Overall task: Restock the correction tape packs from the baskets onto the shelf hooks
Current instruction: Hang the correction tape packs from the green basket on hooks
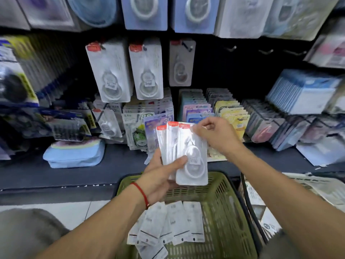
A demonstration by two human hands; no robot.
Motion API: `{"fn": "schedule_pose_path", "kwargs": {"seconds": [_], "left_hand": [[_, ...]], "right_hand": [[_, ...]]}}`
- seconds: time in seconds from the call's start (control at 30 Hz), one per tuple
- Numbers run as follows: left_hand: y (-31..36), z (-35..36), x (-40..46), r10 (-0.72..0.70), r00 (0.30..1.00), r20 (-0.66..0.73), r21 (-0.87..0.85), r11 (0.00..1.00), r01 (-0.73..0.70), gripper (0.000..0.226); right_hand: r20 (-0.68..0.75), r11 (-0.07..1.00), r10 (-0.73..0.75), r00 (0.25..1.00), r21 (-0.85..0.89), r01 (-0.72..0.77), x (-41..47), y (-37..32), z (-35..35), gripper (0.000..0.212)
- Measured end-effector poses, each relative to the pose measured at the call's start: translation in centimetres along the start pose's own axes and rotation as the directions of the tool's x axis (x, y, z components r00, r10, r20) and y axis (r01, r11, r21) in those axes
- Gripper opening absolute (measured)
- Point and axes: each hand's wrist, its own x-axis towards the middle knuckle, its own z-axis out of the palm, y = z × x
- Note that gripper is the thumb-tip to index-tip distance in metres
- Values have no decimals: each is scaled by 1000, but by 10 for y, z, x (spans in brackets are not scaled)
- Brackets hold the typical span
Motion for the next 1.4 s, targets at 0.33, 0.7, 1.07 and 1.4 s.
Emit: {"fn": "schedule_pose_path", "kwargs": {"seconds": [0.33, 0.7, 1.07, 1.4], "left_hand": [[128, 2, 28, 343, 939, -13, 157, 928, -337, 67], [149, -22, 32, 535, 838, -105, 300, 821, -487, 49], [151, -21, 22, 539, 838, -86, 253, 825, -505, 51], [135, -7, 26, 454, 890, -52, 202, 877, -436, 54]], "right_hand": [[137, 966, -154, 979, 231, 119, 8, -51, -1, 37], [-219, 914, -137, 966, 348, 208, 42, -65, 6, 27], [-238, 997, -24, 971, -83, 4, 48, -56, 11, 68], [-62, 935, -234, 970, 258, 242, 17, -67, 40, 21]]}}
